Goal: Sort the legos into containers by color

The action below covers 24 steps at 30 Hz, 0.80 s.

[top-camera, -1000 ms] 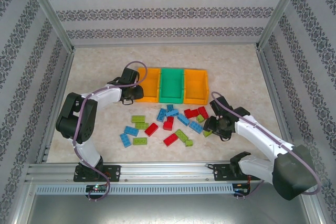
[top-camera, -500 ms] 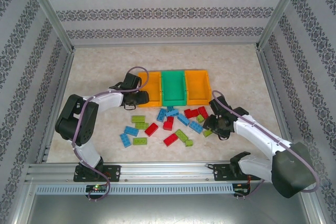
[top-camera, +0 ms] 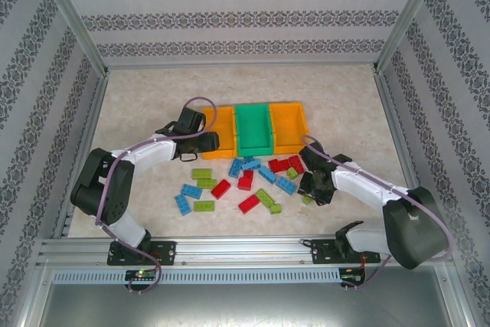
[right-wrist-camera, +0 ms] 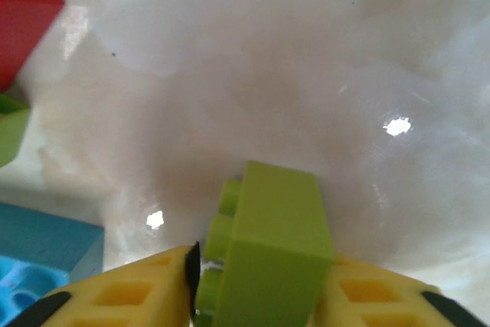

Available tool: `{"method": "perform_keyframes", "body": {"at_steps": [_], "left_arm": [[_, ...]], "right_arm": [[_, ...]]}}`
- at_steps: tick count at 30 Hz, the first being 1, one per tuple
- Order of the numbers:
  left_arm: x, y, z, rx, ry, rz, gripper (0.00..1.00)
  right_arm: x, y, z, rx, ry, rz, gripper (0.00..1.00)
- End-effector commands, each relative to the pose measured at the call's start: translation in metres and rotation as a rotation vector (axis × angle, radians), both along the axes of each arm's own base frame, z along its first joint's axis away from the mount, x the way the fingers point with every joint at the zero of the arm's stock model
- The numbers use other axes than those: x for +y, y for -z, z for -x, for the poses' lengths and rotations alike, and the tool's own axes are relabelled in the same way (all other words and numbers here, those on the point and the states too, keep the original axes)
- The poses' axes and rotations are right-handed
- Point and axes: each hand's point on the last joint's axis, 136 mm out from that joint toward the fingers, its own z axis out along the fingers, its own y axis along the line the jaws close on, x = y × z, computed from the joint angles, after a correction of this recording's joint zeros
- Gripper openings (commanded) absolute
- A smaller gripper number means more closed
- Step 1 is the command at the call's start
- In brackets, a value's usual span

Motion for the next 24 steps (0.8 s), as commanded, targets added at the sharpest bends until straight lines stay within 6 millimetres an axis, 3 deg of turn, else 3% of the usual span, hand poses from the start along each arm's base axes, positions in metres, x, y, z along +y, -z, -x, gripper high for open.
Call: {"method": "perform_keyframes", "body": {"at_steps": [1,6,12,17,21,24], "left_arm": [[0.001,-0.007,0.005,-0.029,0.018,-0.025,0.66],[0.005,-0.013,0.005,-0.055,0.008,-0.031,0.66],[0.022,-0.017,0.009,-0.081,-0.057,-0.079,0.73],[0.035,-0.015,0.022,-0.074,-0.078,-0.122,0.77],[0.042,-0.01,0.032,-0.039,-0.083,-0.149,0.82],[0.041,0.0,0.04,0.024,-0.07,-0.16,0.82]], "right_arm": [[-0.003,-0.006,-0.008,-0.017,-0.03,0.045,0.3],[-0.003,-0.025,-0.017,-0.067,-0.09,0.089,0.07],[0.022,-0.087,-0.061,-0.292,-0.23,0.075,0.06],[0.046,-0.123,-0.122,-0.412,-0.378,0.126,0.08],[0.058,-0.114,-0.171,-0.382,-0.465,0.179,0.08],[0.059,-0.094,-0.203,-0.325,-0.467,0.177,0.04]]}}
